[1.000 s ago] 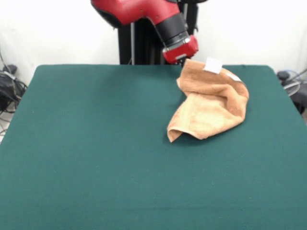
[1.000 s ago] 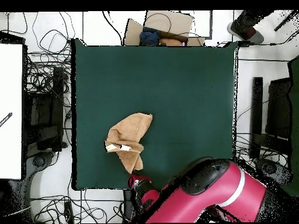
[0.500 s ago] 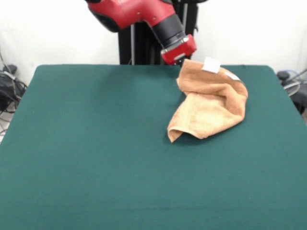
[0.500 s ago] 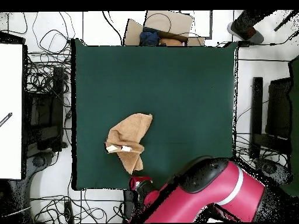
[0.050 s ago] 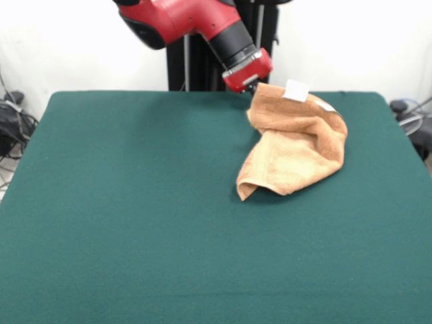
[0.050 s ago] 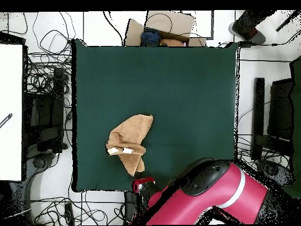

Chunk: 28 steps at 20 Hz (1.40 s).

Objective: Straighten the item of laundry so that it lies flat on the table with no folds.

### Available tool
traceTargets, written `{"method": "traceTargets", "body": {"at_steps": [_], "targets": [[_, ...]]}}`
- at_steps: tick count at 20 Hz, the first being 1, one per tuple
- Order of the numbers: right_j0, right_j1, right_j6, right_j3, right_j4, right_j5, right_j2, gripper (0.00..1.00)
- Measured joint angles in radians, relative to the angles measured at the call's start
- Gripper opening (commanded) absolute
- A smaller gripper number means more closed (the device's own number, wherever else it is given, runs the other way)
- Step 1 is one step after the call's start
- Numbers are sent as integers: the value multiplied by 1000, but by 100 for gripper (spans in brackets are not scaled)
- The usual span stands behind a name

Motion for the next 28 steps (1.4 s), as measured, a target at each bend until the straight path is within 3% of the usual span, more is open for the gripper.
{"method": "traceTargets", "body": {"at_steps": [15, 23, 28], "targets": [[11, -64, 25, -75, -236, 27, 3, 0], [96, -130, 191, -127, -417, 53, -7, 0], [186, -161, 419, -174, -512, 48, -42, 0]]}}
